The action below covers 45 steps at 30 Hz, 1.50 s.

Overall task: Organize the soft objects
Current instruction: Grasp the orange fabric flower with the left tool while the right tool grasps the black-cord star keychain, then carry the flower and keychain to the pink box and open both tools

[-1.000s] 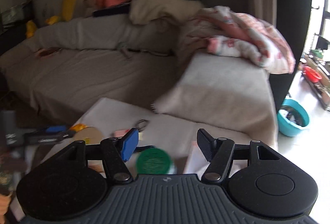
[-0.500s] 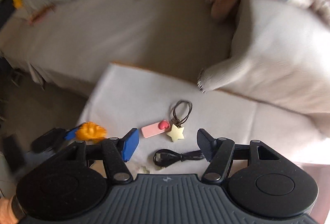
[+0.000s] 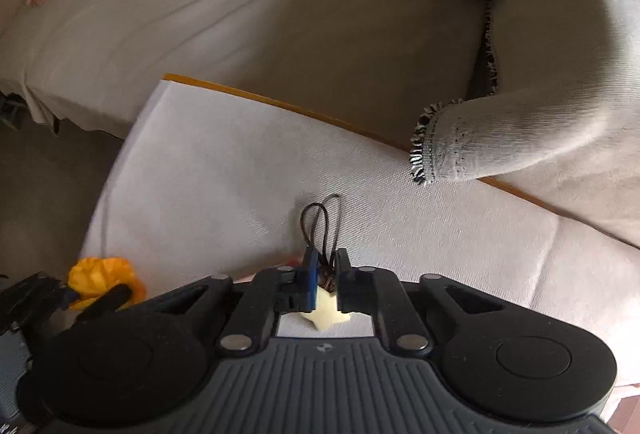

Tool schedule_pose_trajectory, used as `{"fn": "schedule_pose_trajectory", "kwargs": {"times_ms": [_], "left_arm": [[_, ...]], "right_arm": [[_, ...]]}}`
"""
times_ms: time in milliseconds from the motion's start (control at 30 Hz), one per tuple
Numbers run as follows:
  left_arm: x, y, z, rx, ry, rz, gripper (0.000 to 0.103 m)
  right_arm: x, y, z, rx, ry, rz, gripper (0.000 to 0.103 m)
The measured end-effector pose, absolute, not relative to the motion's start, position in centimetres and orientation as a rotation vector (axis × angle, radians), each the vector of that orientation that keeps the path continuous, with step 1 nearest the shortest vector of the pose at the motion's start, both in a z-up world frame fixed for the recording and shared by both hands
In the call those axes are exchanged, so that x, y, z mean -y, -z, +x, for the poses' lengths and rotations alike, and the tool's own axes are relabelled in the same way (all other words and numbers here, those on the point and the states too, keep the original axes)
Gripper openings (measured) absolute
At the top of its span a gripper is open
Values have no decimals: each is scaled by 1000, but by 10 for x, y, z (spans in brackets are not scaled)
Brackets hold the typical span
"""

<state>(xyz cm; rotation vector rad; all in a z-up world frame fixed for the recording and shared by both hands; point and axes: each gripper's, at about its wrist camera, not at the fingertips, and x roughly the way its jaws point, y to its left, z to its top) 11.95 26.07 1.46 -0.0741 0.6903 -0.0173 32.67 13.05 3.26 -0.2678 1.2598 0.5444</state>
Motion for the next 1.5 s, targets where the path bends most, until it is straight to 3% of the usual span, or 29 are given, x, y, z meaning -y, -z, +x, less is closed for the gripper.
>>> {"fn": "schedule_pose_trajectory", "kwargs": {"times_ms": [200,467,633,767,933,1167,1400,1500], "left_arm": [[-265,-47,106,-581,53,-98,19],[-243,-160,61,-347,56,-2,19],[-199,-215,48,-250,172,2,19],[-147,-222,70,-279,343,-58,19],[-63,-189,124,-404,525,-136,20],[28,-106,197,-694,570,-185,25],[19,-114,206,-651,543,-234,26],[-11,-137,180,-584,520,-228,26]], "right_arm": [[-101,-105,284,-1083,-629,-215,2],[-27,-221,198,-746,-736,-116,2],[45,-277,150,-569,-735,-47,2],[110,-292,120,-481,-688,-12,2],[181,-273,108,-480,-598,17,2],[236,-193,147,-664,-457,117,4],[247,-117,167,-843,-407,124,8],[247,-107,162,-846,-403,118,17]]}}
